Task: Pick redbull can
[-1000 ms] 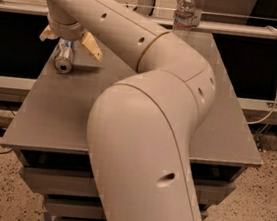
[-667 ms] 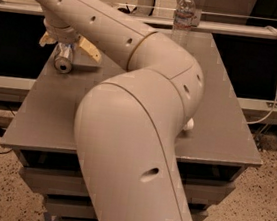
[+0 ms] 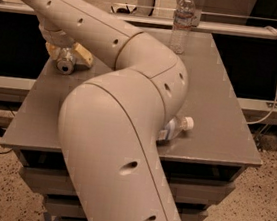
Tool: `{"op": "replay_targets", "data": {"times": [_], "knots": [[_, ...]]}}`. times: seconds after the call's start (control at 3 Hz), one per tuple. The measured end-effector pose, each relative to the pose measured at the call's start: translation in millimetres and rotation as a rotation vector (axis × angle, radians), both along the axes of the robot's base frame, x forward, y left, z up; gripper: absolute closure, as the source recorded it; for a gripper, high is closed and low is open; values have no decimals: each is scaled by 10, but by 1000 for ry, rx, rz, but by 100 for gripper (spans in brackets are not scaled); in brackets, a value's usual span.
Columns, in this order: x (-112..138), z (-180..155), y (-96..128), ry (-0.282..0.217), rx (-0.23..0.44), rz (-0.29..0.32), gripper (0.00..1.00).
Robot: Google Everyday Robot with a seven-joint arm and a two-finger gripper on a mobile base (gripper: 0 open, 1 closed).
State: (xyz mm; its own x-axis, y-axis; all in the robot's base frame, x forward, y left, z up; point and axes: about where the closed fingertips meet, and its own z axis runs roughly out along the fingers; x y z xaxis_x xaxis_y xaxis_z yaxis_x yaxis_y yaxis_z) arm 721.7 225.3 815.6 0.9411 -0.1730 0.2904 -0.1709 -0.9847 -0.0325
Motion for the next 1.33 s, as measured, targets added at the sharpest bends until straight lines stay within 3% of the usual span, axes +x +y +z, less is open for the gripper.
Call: {"op": "replay_targets", "data": {"times": [0.67, 1.0, 1.33], "knots": [[-1, 93, 0, 0, 0, 0, 95], [-104, 312, -39, 49, 88, -39, 100], [-300, 895, -251, 133, 335, -148, 100]]}}
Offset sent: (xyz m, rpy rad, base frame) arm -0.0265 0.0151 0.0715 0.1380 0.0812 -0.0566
